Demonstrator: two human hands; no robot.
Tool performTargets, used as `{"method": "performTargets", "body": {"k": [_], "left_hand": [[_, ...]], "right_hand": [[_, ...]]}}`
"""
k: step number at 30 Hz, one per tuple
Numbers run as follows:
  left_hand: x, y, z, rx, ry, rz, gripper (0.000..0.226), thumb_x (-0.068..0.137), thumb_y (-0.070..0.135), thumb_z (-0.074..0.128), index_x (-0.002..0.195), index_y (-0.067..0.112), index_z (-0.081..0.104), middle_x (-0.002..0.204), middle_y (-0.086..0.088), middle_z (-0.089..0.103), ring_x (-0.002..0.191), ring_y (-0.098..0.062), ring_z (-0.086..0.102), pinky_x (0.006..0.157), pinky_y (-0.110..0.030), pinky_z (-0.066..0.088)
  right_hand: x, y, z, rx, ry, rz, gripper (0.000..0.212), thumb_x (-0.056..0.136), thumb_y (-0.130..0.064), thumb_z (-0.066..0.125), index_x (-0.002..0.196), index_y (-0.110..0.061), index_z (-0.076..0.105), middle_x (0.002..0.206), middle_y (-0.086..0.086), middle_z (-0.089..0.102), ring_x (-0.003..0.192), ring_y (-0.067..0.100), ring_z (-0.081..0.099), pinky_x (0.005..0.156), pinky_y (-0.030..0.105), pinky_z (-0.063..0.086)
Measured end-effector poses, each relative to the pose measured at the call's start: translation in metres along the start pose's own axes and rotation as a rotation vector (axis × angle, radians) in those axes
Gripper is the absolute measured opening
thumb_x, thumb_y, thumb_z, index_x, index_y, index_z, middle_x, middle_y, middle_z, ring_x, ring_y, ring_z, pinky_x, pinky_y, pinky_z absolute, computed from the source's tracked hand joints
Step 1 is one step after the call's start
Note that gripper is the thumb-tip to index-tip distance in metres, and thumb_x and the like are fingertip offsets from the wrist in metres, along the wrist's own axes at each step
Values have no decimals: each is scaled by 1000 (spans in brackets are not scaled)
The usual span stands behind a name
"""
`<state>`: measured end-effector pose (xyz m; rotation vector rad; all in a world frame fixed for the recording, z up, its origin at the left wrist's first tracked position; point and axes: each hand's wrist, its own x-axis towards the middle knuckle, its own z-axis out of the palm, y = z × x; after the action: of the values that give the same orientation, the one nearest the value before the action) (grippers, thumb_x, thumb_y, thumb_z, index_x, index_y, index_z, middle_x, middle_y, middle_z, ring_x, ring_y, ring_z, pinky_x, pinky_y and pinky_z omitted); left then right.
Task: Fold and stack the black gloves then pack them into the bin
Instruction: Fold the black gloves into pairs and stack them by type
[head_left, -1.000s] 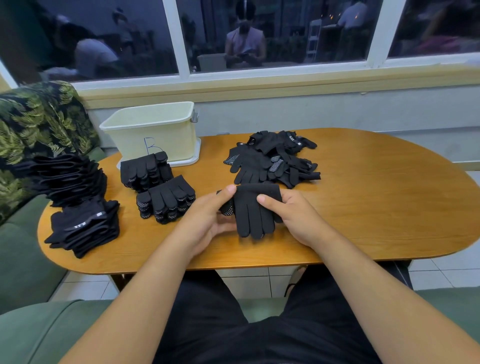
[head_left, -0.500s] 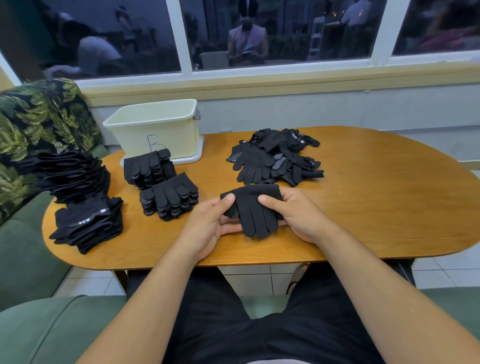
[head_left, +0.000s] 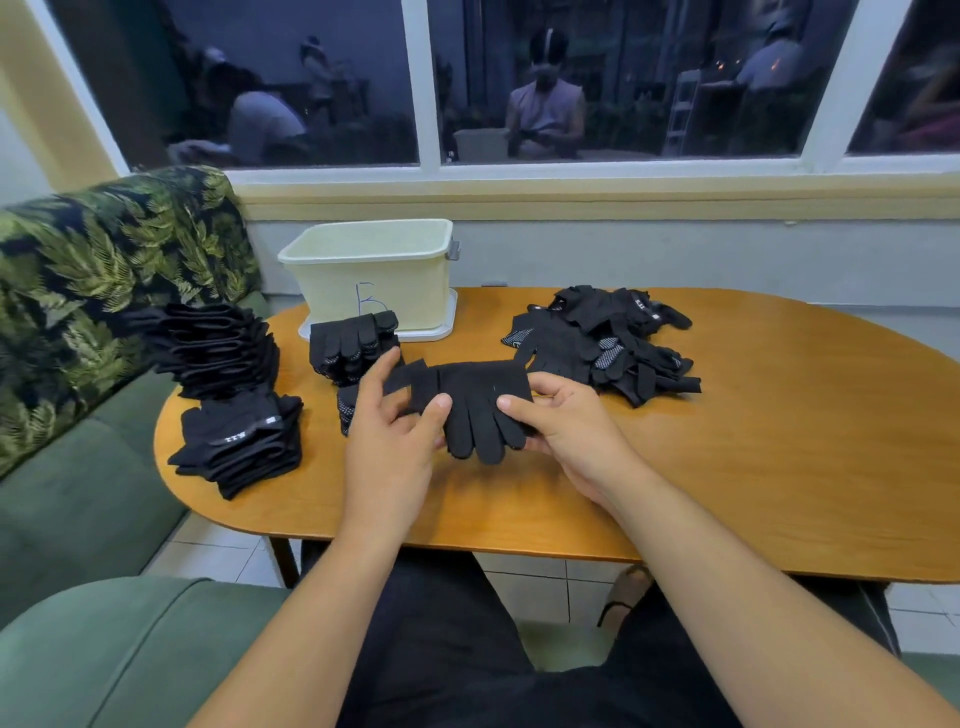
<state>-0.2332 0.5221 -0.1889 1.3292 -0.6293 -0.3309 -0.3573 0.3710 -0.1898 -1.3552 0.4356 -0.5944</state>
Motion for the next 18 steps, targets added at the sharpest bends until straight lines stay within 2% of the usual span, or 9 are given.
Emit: {"method": "performTargets", "body": {"k": [3,7,9,12,16,18], "left_hand": [[7,7,-23,67,69,65,50,104,10,68,148,29,55,124,5,73,106,-11,76,81,-31,64],[35,10,-53,167,187,17,25,102,19,71,127,26,72,104,15,79,95,-8,77,86,-38,65],[52,12,-61,145,194,-30,29,103,19,70,131,21,71,108,9,78,97,-6,77,88,-36,65],[73,10,-67,164,174,-74,37,103,15,68,141,13,66,126,1,71,104,-9,75,86,-31,65],[88,1,-72,274,120,-108,43,103,13,68,145,11,63,131,-3,69,107,-14,74,82,-26,65],[89,-3,-74,318,105,-118,43,102,13,69,145,11,63,132,-4,69,105,-14,74,83,-28,65]], "right_hand": [[22,-4,32,-39,15,7,37,99,-14,76,134,-17,64,106,8,83,97,24,80,78,34,64],[59,-8,67,-101,31,9,34,97,-13,79,127,-15,61,99,6,83,89,20,81,74,34,65],[80,-8,79,-168,59,-3,33,96,-14,80,123,-14,61,99,8,82,88,21,81,75,37,67],[104,-6,88,-253,112,-6,28,95,-14,81,117,-14,64,105,10,79,90,20,80,68,31,65],[115,-1,89,-306,140,22,26,94,-14,82,115,-15,66,108,9,78,87,19,79,63,26,63],[117,5,89,-344,149,50,28,93,-14,83,116,-14,66,106,8,78,82,18,79,63,28,64]]}}
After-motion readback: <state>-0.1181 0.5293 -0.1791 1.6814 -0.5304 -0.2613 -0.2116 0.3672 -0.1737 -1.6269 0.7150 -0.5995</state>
